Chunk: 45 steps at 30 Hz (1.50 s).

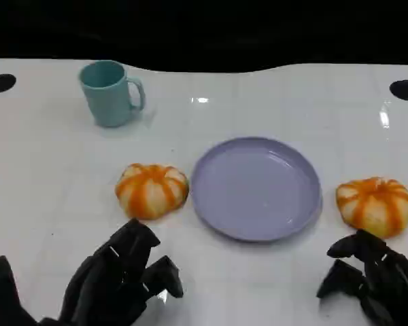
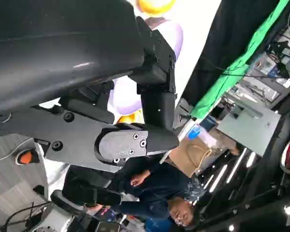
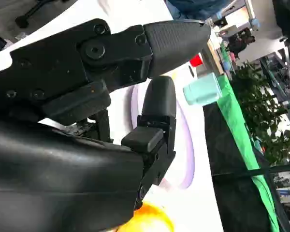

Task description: Grasp the bread from the table and place it into the plate.

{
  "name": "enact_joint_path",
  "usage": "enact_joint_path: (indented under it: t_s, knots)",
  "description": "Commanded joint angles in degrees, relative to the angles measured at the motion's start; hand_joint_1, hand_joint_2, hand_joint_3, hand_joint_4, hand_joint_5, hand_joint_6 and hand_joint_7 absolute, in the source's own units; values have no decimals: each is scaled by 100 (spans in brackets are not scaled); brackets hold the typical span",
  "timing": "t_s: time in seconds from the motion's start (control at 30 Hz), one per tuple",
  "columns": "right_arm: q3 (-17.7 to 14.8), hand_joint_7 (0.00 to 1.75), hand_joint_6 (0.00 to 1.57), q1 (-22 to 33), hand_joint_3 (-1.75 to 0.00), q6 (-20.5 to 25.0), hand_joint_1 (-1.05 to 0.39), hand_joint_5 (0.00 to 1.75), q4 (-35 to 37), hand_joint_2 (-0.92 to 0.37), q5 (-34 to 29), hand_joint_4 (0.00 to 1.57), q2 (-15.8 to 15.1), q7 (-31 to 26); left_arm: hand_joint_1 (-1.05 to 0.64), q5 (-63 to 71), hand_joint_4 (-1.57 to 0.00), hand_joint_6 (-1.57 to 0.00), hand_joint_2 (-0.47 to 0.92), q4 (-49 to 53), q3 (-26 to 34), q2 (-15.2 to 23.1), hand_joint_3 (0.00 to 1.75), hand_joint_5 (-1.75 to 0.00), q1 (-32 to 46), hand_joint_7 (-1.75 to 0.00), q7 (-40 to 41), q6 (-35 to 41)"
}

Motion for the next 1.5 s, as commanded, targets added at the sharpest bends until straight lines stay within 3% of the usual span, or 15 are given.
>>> enact_joint_path:
  t_s: [0.03, 0.6, 0.77, 0.9, 0.97, 1.0, 1.1, 1.23, 1.3, 1.33, 1.5]
  knots:
    - [-41, 119, 59, 41, -25, -14, -54, 152, -85, -92, 54, 63, -29, -44, -51, 26, -72, -45, 92, 5, 50, 44, 36, -175, -18, -166, 17, -80]
    - [-43, 118, 58, 35, -26, -5, -53, 151, -109, -92, 65, 63, -54, -11, -51, 14, -70, -43, 92, 7, 37, 38, 39, -175, -44, -166, -22, -96]
    - [-35, 119, 58, 12, -27, 15, -53, 152, -91, -92, 51, 62, -54, -25, -51, 346, -68, -40, 92, 104, -69, 87, 44, -175, -88, -165, -225, -682]
    - [-23, 120, 58, -1, -26, 17, -53, 152, -91, -92, 16, 63, -43, -87, -53, 780, -57, -47, 92, 174, -178, 96, 45, -171, -134, -135, -232, -1341]
    - [-16, 120, 58, -24, -26, -12, -53, 152, -65, -92, -6, 63, -45, -100, -54, 1133, -55, -55, 92, 139, -248, 135, 41, -155, -206, -101, -151, -1773]
    - [-10, 120, 58, -28, -25, 20, -55, 152, -78, -92, -5, 63, -47, -113, -52, 1347, -56, -61, 92, 119, -279, 155, 36, -141, -254, -74, -77, -2006]
    - [-2, 121, 58, -36, -24, 59, -55, 153, -93, -92, 10, 63, -44, -122, -52, 1854, -54, -67, 92, 148, -357, 275, 32, -126, -354, -43, 52, -2472]
    - [-20, 122, 58, -59, -23, 31, -55, 153, -53, -92, 21, 63, -27, -131, -48, 3044, -47, -62, 92, 234, -492, 764, 29, -105, -551, -24, 356, -3474]
    - [-36, 122, 59, -77, -23, 11, -55, 153, -14, -92, 51, 63, -17, -96, -48, 3486, -46, -61, 92, 257, -547, 964, 28, -102, -677, -22, 534, -3721]
    - [-45, 122, 59, -88, -23, -6, -55, 153, 12, -92, 72, 64, -13, -65, -47, 3731, -41, -56, 92, 250, -573, 1074, 21, -91, -754, -15, 643, -3818]
    - [-51, 123, 58, -128, -24, -73, -55, 152, 112, -92, 63, 64, -26, -3, -48, 5478, -33, -53, 92, 169, -715, 1616, 7, -71, -1163, -6, 1601, -4256]
